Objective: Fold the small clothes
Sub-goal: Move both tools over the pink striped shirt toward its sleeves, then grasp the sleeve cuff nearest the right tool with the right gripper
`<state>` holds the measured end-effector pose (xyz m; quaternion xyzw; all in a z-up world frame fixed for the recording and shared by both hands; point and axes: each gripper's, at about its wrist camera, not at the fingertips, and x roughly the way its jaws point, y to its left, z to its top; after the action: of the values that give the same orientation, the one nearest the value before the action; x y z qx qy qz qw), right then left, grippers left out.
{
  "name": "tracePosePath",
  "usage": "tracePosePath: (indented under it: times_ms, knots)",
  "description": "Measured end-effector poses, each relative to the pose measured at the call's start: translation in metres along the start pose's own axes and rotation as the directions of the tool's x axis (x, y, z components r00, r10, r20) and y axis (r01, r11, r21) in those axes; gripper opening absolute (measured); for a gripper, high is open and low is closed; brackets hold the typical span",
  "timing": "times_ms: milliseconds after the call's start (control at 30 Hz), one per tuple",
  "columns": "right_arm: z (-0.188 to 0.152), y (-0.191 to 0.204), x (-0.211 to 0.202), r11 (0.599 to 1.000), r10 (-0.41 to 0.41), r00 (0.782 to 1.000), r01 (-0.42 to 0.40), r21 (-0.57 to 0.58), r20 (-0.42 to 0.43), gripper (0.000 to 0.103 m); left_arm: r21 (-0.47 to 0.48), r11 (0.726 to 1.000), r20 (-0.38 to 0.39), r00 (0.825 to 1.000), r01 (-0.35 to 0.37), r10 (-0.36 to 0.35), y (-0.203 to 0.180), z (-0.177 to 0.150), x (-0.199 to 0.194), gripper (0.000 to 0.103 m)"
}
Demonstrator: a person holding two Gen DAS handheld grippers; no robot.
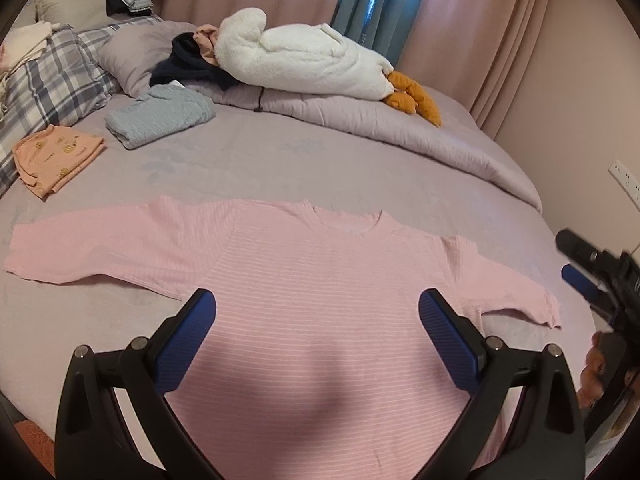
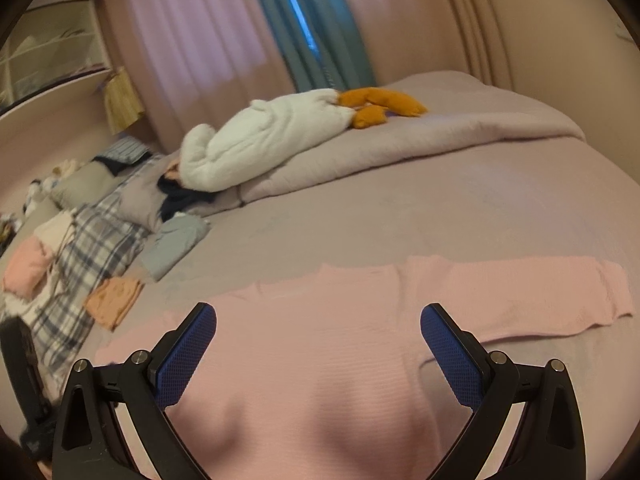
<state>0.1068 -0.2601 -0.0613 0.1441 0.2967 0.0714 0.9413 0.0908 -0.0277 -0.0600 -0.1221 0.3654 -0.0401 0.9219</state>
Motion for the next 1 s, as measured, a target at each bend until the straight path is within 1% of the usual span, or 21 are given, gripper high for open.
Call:
tracePosePath:
  times_ms: [33,100,167,200,233,267,300,367,400,467,500,533,567,600,667,733,800,867,967,1000]
  knots:
    - [0.002,-0.006,0.000,1.000,-0.005,1.000,0.005,0.017,0.000,0.102,0.008,1.000,-0.003,1.000,0.001,-0.001,-0.002,-0.001,0.003,0.100]
    - [0.007,-0.024,0.001,0.998,-0.013,1.000,0.013,0.066,-0.002,0.095,0.029,1.000,-0.014,1.000,-0.008,0.008,-0.006,-0.003,0.013,0.098]
    - [0.012,-0.040,0.002,0.993,-0.025,1.000,0.026,0.112,-0.008,0.092,0.040,0.999,-0.028,0.999,-0.014,0.015,-0.008,-0.006,0.023,0.096]
    - [0.016,-0.054,0.002,0.988,-0.042,0.999,0.043,0.151,-0.012,0.087,0.043,0.999,-0.034,0.999,-0.011,0.013,-0.009,-0.007,0.028,0.094]
    - [0.020,-0.065,0.003,0.982,-0.053,0.998,0.055,0.178,-0.015,0.084,0.043,0.999,-0.040,0.999,-0.006,0.007,-0.010,-0.008,0.032,0.093]
    - [0.024,-0.077,0.004,0.975,-0.068,0.998,0.070,0.210,-0.017,0.078,0.040,0.999,-0.054,0.999,-0.001,0.003,-0.011,-0.011,0.039,0.092]
    - [0.028,-0.098,0.003,0.959,-0.093,0.996,0.093,0.268,-0.014,0.074,0.037,0.999,-0.066,0.998,0.004,-0.001,-0.011,-0.012,0.043,0.091]
    - [0.032,-0.128,0.004,0.927,-0.145,0.989,0.143,0.347,-0.020,0.068,0.030,0.999,-0.099,0.995,0.014,-0.010,-0.012,-0.016,0.053,0.088]
    - [0.031,-0.150,0.005,0.902,-0.197,0.980,0.195,0.386,-0.035,0.063,0.027,0.999,-0.114,0.993,0.020,-0.016,-0.012,-0.018,0.057,0.087]
    - [0.027,-0.176,0.004,0.873,-0.264,0.963,0.259,0.414,-0.047,0.056,0.029,0.999,-0.129,0.992,0.020,-0.016,-0.013,-0.023,0.064,0.087]
    - [0.019,-0.195,0.001,0.847,-0.298,0.953,0.291,0.446,-0.056,0.053,0.031,0.999,-0.134,0.991,0.014,-0.009,-0.013,-0.024,0.066,0.087]
    - [0.013,-0.208,-0.001,0.824,-0.313,0.948,0.305,0.477,-0.066,0.052,0.033,0.999,-0.139,0.990,0.004,0.000,-0.014,-0.026,0.070,0.087]
    - [0.003,-0.226,-0.005,0.786,-0.332,0.940,0.325,0.526,-0.085,0.051,0.034,0.999,-0.143,0.990,-0.001,0.006,-0.014,-0.026,0.072,0.087]
    - [-0.002,-0.235,-0.006,0.765,-0.340,0.935,0.336,0.550,-0.098,0.051,0.031,1.000,-0.146,0.989,-0.005,0.009,-0.015,-0.026,0.074,0.087]
    - [-0.018,-0.259,-0.014,0.698,-0.353,0.925,0.359,0.620,-0.138,0.051,0.023,1.000,-0.150,0.989,0.000,0.003,-0.017,-0.026,0.078,0.087]
    - [-0.027,-0.271,-0.019,0.652,-0.370,0.915,0.377,0.658,-0.157,0.051,0.018,1.000,-0.152,0.988,0.013,-0.010,-0.020,-0.026,0.081,0.087]
    - [-0.036,-0.282,-0.025,0.605,-0.395,0.901,0.402,0.687,-0.179,0.051,0.017,1.000,-0.154,0.988,0.018,-0.016,-0.023,-0.026,0.082,0.087]
    - [-0.041,-0.290,-0.026,0.581,-0.397,0.898,0.407,0.705,-0.191,0.051,0.021,1.000,-0.155,0.988,0.019,-0.016,-0.024,-0.027,0.083,0.087]
    - [-0.045,-0.294,-0.022,0.567,-0.380,0.903,0.398,0.721,-0.199,0.051,0.028,0.999,-0.157,0.987,0.018,-0.013,-0.024,-0.028,0.084,0.087]
    - [-0.047,-0.299,-0.021,0.566,-0.382,0.903,0.396,0.723,-0.196,0.048,0.028,0.999,-0.158,0.987,0.015,-0.011,-0.024,-0.029,0.084,0.087]
